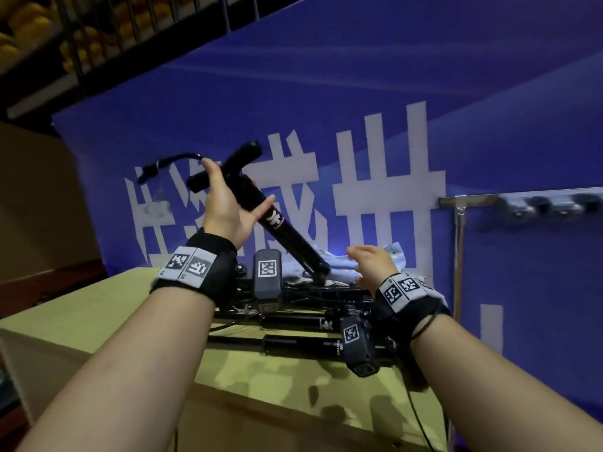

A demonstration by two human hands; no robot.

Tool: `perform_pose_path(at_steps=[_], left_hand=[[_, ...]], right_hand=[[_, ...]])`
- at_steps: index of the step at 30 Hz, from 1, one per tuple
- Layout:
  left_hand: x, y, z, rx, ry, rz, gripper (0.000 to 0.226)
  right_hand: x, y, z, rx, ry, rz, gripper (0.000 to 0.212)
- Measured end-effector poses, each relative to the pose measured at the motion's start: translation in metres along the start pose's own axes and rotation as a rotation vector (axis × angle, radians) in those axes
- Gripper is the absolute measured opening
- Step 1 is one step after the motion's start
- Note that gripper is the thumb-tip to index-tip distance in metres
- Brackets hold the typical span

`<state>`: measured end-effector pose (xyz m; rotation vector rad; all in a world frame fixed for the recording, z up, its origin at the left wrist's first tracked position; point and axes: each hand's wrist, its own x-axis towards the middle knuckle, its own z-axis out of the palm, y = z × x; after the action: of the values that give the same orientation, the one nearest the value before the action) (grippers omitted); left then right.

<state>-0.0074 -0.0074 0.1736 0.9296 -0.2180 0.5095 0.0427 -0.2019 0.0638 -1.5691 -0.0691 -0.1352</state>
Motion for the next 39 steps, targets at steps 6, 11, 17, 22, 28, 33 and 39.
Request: perform_pose_path(at_steps=[6, 11, 17, 22, 28, 33, 39], left_hand=[[-0.011, -0.013, 0.011, -0.205, 0.046, -0.082, 0.072], [-0.011, -0.024, 0.009, -0.259, 0.070, -0.129, 0.072], [0.006, -0.050, -0.006, -0.348, 0.101, -0.209, 0.068], [0.027, -0.083, -0.028, -0.367, 0.062, -0.306, 0.073], [0.040, -0.111, -0.043, -0.102, -0.003, -0.377, 0.083], [0.047, -0.132, -0.039, -0.063, 0.059, -0.339, 0.088], [0.041, -0.140, -0.028, -0.116, 0.055, -0.306, 0.023]], right_hand=[[0.002, 0.022, -0.026, -0.089, 0.050, 0.083, 0.060], [0.009, 0.037, -0.040, 0.023, 0.049, 0.144, 0.052], [0.017, 0.040, -0.039, 0.464, -0.033, 0.317, 0.038], [0.037, 0.049, -0.042, 0.759, 0.044, 0.361, 0.033], [0.055, 0.050, -0.045, 0.962, 0.094, 0.343, 0.019], [0.065, 0.046, -0.053, 1.086, 0.127, 0.263, 0.023], [0.072, 0.049, -0.053, 1.250, 0.050, 0.221, 0.019]])
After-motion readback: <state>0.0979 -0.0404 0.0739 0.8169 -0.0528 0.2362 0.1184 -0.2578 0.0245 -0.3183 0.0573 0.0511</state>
